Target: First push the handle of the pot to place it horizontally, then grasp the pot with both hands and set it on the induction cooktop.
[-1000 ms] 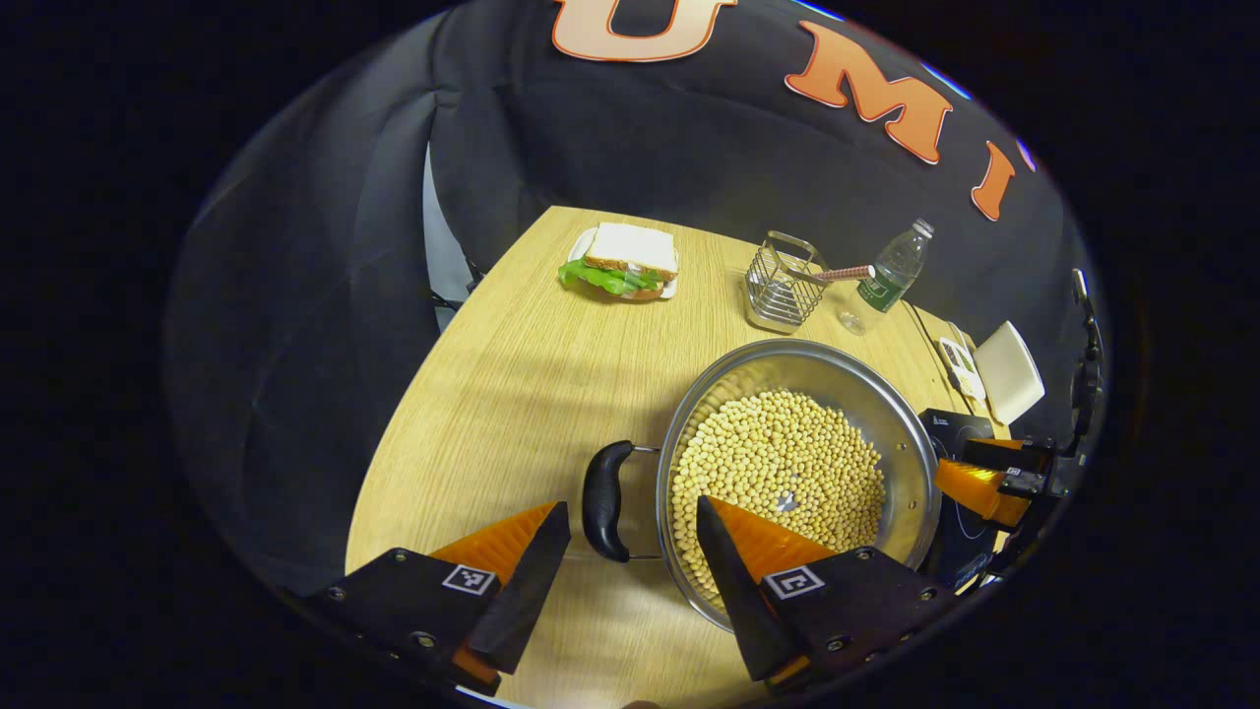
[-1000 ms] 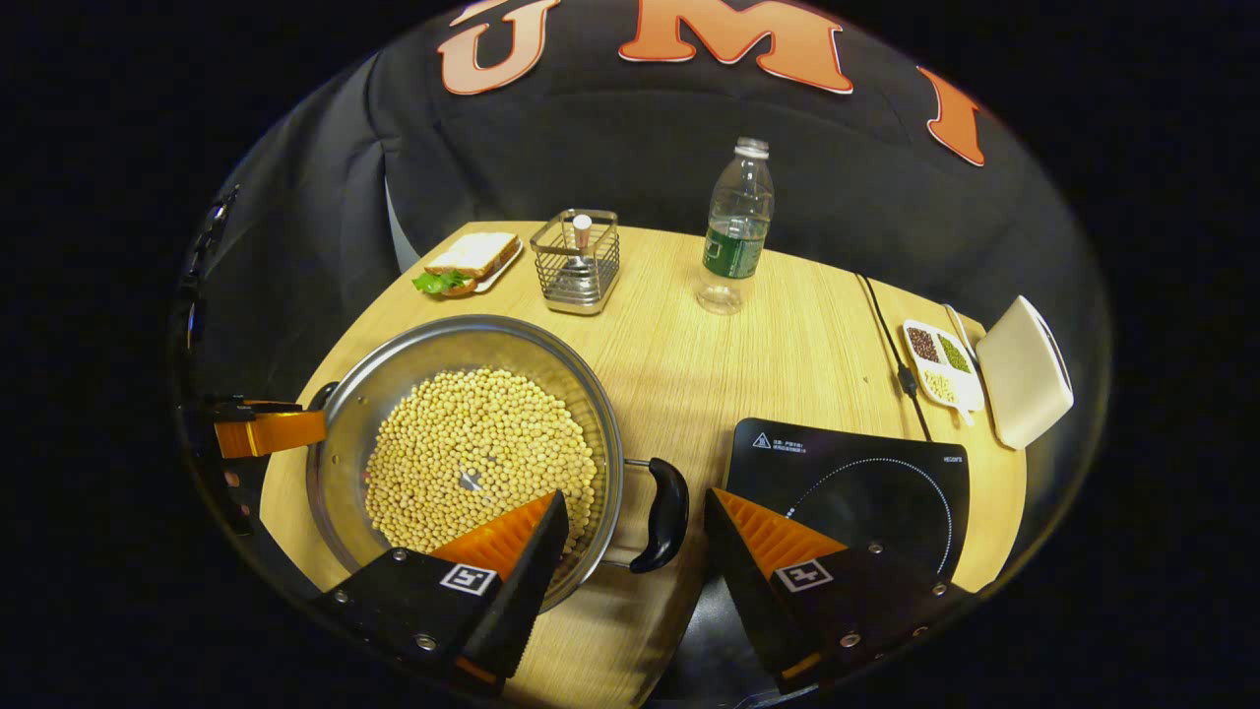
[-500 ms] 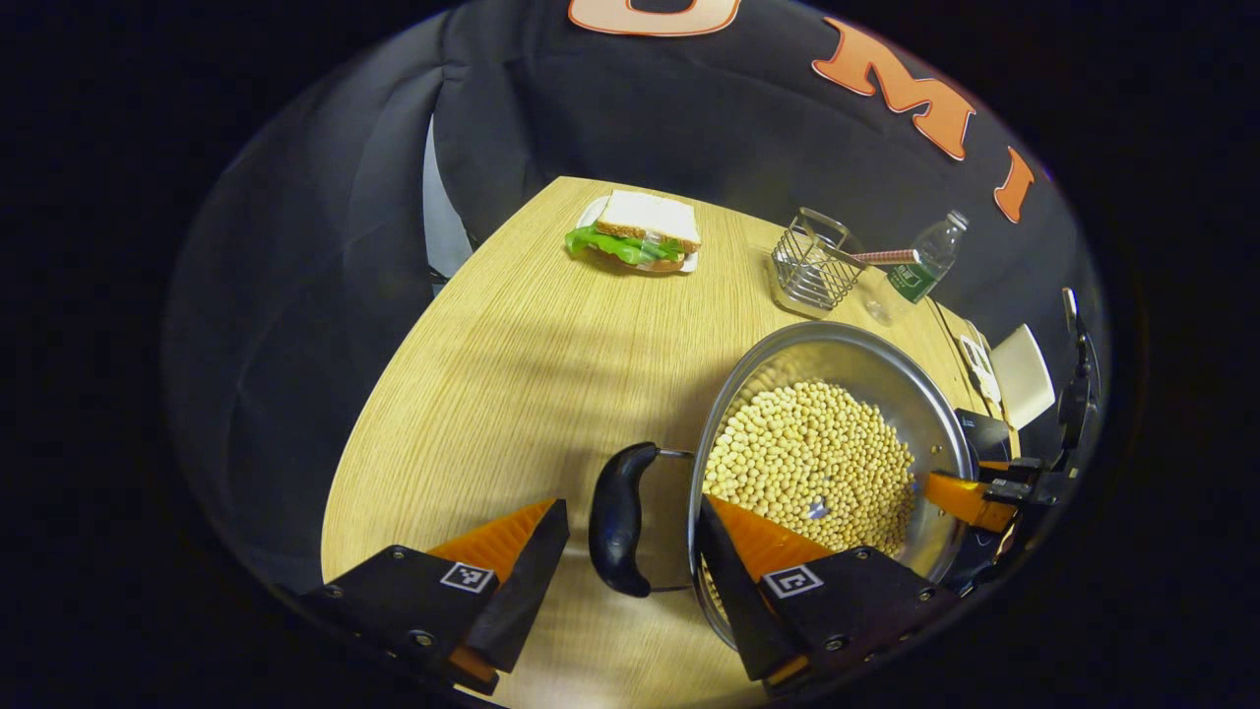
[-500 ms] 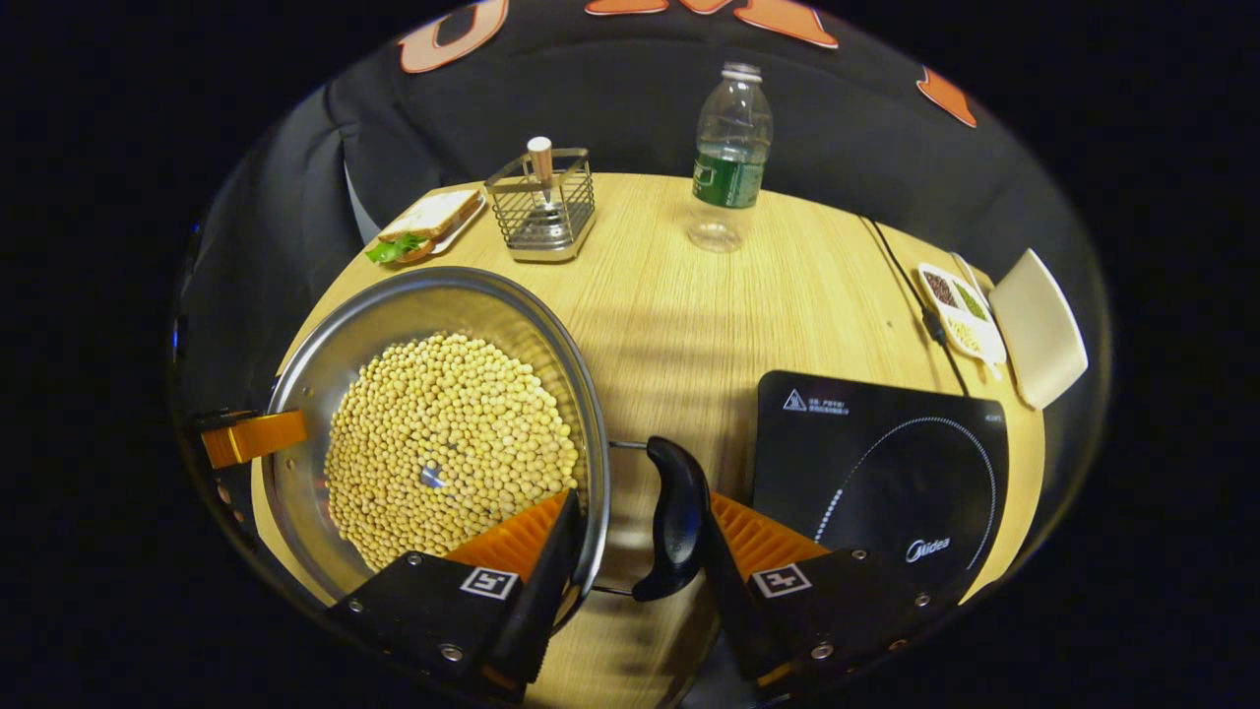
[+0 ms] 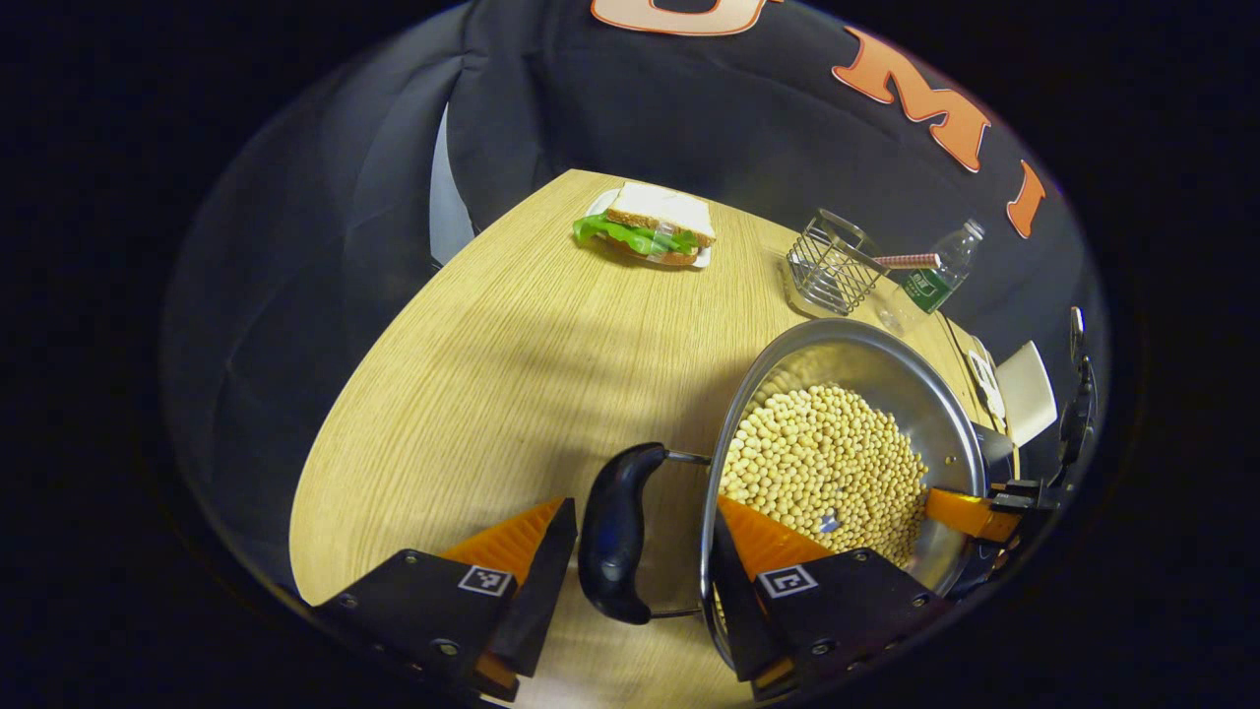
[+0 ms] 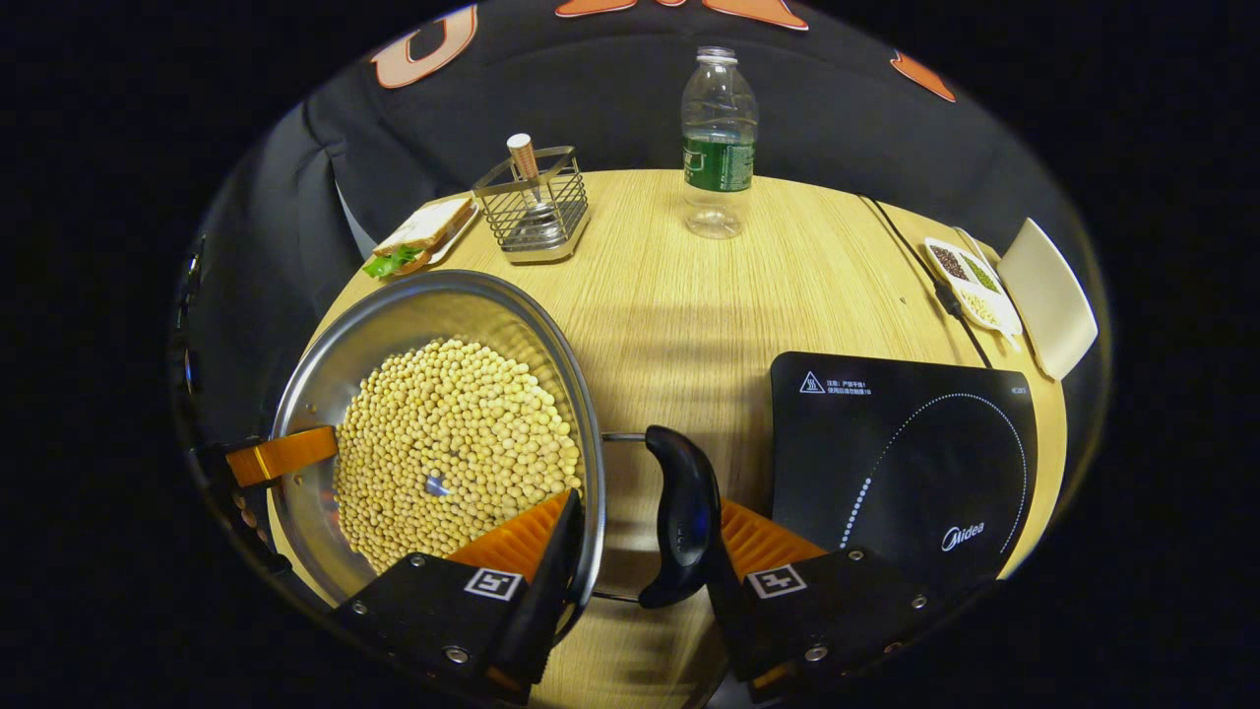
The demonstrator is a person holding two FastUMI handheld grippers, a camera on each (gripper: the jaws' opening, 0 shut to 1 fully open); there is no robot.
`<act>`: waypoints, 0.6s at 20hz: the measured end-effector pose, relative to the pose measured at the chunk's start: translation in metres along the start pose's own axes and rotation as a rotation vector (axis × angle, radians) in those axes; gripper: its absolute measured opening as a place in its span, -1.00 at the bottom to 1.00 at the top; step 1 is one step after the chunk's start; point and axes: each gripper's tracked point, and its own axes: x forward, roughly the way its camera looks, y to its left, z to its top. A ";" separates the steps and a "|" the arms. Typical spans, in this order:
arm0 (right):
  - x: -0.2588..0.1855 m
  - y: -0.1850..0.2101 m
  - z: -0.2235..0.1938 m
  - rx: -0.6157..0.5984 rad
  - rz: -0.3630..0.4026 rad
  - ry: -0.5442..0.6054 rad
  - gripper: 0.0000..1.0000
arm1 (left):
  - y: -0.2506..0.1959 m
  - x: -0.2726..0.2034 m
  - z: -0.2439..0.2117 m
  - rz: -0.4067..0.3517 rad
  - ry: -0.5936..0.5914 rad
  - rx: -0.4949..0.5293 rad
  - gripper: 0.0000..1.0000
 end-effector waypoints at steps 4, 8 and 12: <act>0.000 0.001 -0.001 0.014 0.014 -0.003 0.34 | -0.002 0.002 0.001 0.021 -0.038 0.006 0.17; 0.000 0.001 -0.001 0.060 0.030 0.020 0.24 | -0.002 0.001 0.003 0.052 -0.074 0.039 0.19; -0.001 0.001 0.004 0.112 0.046 0.023 0.03 | -0.004 0.002 0.008 0.083 -0.108 0.089 0.27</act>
